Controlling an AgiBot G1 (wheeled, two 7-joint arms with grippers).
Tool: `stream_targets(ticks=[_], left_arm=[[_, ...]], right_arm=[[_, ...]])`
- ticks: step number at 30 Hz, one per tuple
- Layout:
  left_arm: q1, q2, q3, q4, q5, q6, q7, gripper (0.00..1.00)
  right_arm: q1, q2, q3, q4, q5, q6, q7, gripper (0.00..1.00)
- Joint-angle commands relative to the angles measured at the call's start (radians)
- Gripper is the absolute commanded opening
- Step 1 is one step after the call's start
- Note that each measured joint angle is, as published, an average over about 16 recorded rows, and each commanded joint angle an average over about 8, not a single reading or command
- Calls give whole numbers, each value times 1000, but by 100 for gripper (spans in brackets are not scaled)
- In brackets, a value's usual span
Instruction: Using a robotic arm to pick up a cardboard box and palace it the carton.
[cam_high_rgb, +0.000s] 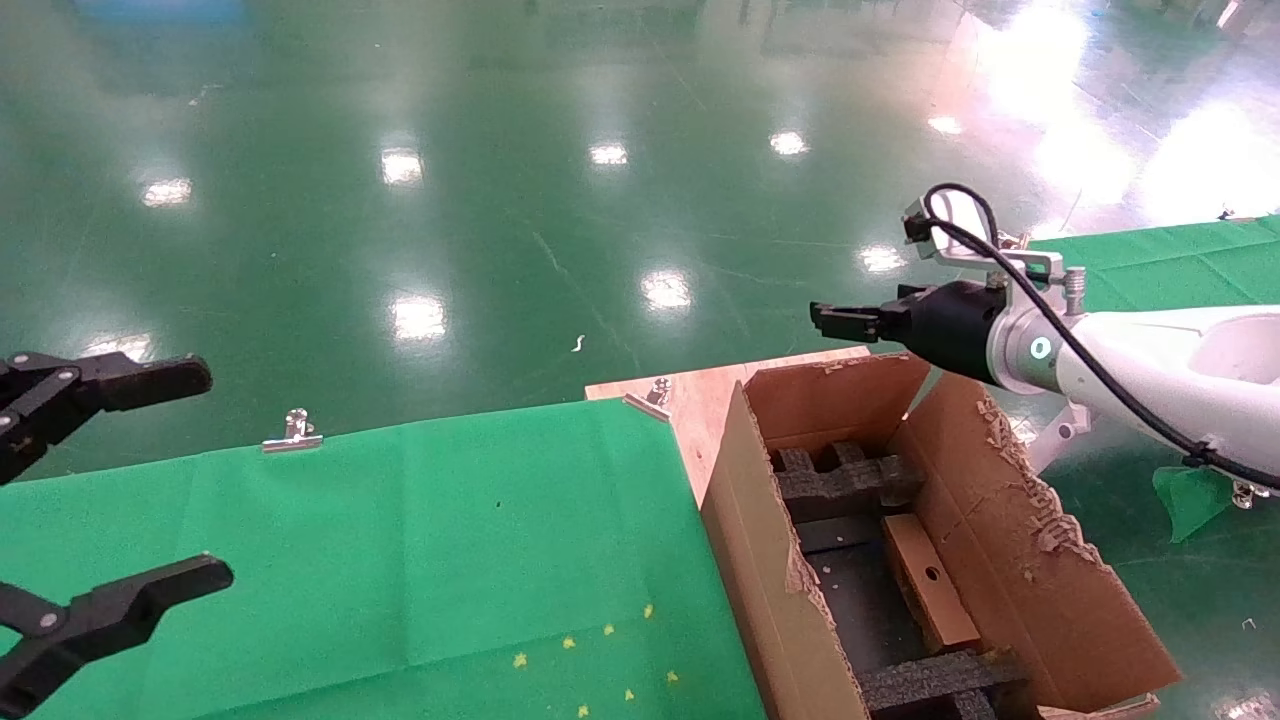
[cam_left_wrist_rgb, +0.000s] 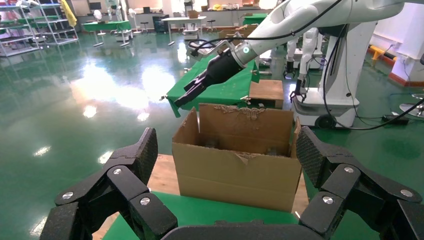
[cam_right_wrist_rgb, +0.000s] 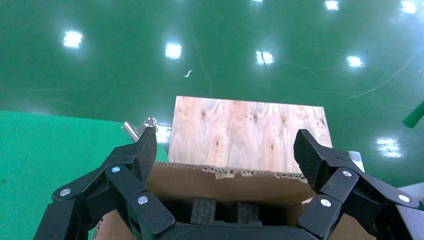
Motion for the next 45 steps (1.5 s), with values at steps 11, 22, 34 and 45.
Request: stream_targets(ticks=[11, 22, 34, 45], left_arm=[[0, 0, 0, 0, 0, 0, 0, 100], [0, 0, 0, 0, 0, 0, 0, 100], [0, 0, 0, 0, 0, 0, 0, 100], [0, 0, 0, 0, 0, 0, 0, 100]], right_arm=[[-50, -12, 91, -9, 120, -89, -155, 100], [-141, -36, 281, -24, 386, -271, -493, 100], [-240, -63, 489, -41, 678, -470, -862, 100], [-331, -87, 679, -57, 944, -651, -1199, 100]])
